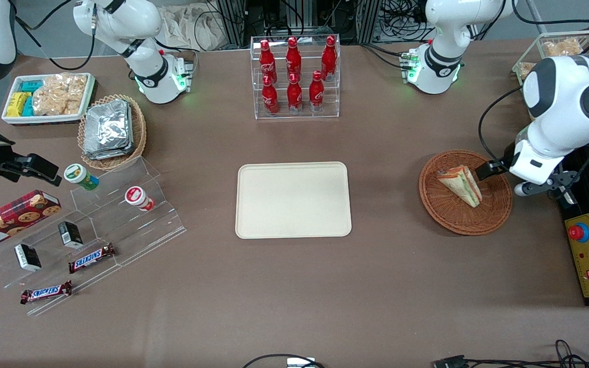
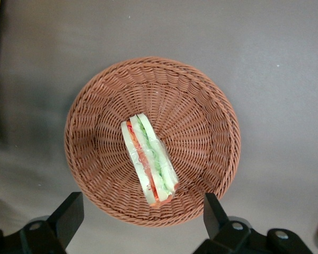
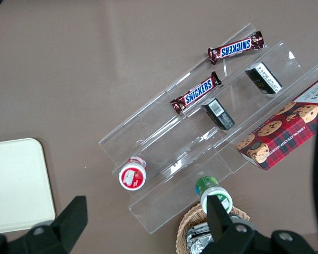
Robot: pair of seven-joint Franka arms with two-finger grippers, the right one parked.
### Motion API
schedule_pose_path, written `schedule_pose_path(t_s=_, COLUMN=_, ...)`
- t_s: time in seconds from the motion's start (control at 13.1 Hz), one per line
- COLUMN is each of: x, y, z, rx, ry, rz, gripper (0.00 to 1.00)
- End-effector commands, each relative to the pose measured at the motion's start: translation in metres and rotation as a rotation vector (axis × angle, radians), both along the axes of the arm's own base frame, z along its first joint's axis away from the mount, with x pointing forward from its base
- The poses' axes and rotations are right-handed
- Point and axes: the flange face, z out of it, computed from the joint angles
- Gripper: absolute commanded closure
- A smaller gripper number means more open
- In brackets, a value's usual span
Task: Place sandwich from basket to tray
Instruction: 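Move the left gripper over the wicker basket toward the sandwich, then lower the open left gripper around the wrapped sandwich in the basket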
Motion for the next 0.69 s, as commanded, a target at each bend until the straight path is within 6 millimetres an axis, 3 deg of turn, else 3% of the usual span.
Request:
schedule_pose_path(t_s=0.0, x=-0.015, y=-0.004, z=-0.015, rx=0.001, ry=-0.020, rz=0.070, gripper=0.00)
schedule_pose_path(t_s=0.61, x=-0.042, y=-0.009, z=-0.103, rx=-0.004, ry=-0.036, rz=0.204, gripper=0.00)
